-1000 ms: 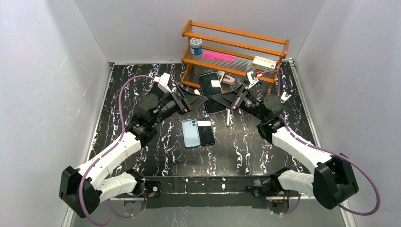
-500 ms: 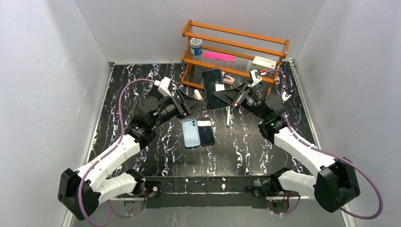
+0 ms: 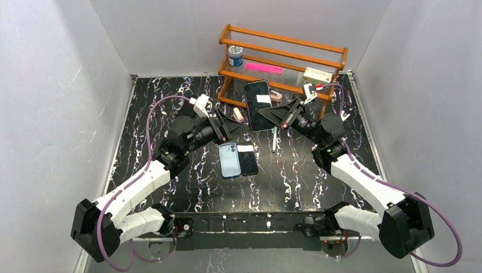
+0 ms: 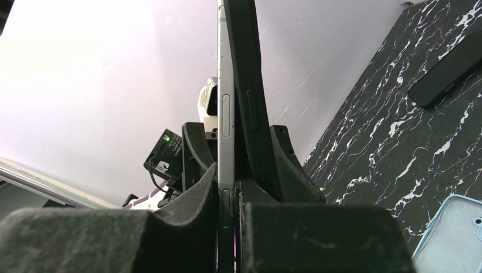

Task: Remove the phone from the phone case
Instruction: Remove the phone case from the phone, then place the phone case at the center of the board, then place the phone at the center of the board.

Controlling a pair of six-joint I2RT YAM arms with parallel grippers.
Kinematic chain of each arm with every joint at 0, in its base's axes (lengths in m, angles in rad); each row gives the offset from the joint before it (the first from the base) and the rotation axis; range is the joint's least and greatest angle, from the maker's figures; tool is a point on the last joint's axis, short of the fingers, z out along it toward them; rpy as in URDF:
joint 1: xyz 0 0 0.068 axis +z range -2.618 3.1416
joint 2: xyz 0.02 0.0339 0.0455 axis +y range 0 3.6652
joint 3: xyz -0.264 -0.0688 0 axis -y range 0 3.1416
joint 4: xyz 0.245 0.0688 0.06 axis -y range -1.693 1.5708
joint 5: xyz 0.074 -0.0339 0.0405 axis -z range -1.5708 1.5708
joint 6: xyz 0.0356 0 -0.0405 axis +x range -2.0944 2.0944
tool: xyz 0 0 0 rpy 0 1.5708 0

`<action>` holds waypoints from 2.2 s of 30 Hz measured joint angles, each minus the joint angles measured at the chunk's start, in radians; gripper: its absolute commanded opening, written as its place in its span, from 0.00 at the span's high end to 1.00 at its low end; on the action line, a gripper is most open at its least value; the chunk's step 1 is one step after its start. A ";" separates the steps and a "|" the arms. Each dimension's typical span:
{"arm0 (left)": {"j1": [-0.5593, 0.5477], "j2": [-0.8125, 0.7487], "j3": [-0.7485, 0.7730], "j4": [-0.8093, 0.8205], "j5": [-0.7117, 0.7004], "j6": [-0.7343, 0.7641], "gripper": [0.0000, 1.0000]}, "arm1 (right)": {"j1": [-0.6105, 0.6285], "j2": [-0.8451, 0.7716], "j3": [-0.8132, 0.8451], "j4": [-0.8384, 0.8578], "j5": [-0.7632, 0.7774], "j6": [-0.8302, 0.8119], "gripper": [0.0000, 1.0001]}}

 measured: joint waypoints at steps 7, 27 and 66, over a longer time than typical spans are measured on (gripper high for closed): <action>-0.001 0.040 0.006 0.018 0.033 -0.001 0.19 | -0.001 0.001 0.000 0.000 0.000 0.000 0.99; -0.001 0.190 0.065 0.174 0.045 -0.076 0.35 | -0.013 -0.009 0.000 -0.058 -0.045 0.018 0.99; 0.232 0.053 -0.018 -0.673 -0.160 0.375 1.00 | -0.056 -0.122 -0.198 -0.562 0.049 -0.444 0.99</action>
